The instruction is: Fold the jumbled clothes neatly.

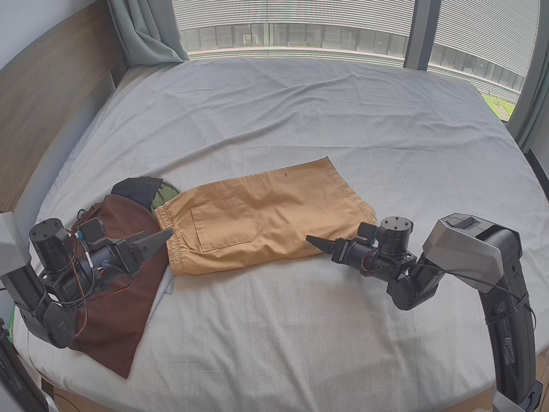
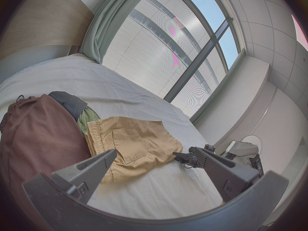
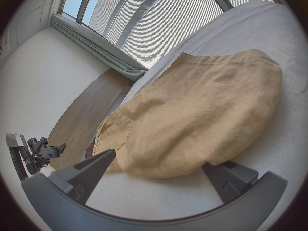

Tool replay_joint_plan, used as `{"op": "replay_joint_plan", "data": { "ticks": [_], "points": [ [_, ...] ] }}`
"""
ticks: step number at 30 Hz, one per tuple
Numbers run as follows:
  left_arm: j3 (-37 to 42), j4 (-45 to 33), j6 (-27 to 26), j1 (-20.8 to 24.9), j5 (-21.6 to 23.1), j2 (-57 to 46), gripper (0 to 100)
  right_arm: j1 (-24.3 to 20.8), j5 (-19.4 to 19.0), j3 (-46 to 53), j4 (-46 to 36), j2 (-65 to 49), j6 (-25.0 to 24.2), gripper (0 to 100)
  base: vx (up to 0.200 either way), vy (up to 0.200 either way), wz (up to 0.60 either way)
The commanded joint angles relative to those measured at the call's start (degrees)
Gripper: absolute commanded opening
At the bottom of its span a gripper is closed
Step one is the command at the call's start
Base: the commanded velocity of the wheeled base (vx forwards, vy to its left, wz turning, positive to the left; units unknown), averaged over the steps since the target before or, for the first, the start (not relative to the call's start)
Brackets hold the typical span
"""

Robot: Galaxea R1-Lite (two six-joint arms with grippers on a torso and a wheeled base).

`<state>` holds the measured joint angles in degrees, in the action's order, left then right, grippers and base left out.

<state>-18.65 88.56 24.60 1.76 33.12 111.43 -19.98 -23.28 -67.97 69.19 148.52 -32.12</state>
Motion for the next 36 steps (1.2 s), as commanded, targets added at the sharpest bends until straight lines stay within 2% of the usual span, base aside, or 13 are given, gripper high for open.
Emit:
{"op": "replay_joint_plan", "data": {
  "ticks": [1, 6, 13, 14, 26, 36],
  "points": [
    [0.02, 0.03, 0.01, 0.00, 0.01, 0.10, 100, -1.11, 0.26, -2.87, -0.11, 2.39, -0.40, 100, 0.000, 0.000, 0.00],
    [0.02, 0.03, 0.01, 0.09, 0.01, 0.19, 100, -1.64, 2.19, -5.41, -0.11, 3.44, -1.28, 100, 0.000, 0.000, 0.00],
    [0.02, 0.03, 0.01, 0.09, 0.01, 0.19, 100, -1.90, 2.98, -6.29, -0.02, 4.32, -1.80, 100, 0.000, 0.000, 0.00],
    [0.02, 0.03, 0.01, 0.09, 0.01, 0.19, 100, -1.90, 3.16, -6.47, -0.02, 4.41, -1.80, 0, 0.000, 0.000, 0.00],
    [0.11, 0.03, -0.08, 0.53, 0.01, 0.63, 100, -1.82, 3.51, -6.20, 0.24, 4.41, -1.89, 0, 0.000, 0.000, 0.00],
    [0.46, 0.03, 0.01, 1.41, 0.01, 1.42, 100, -1.55, 3.51, 2.58, 2.26, -0.07, -1.80, 0, 0.000, 0.000, 0.00]
  ]
}}
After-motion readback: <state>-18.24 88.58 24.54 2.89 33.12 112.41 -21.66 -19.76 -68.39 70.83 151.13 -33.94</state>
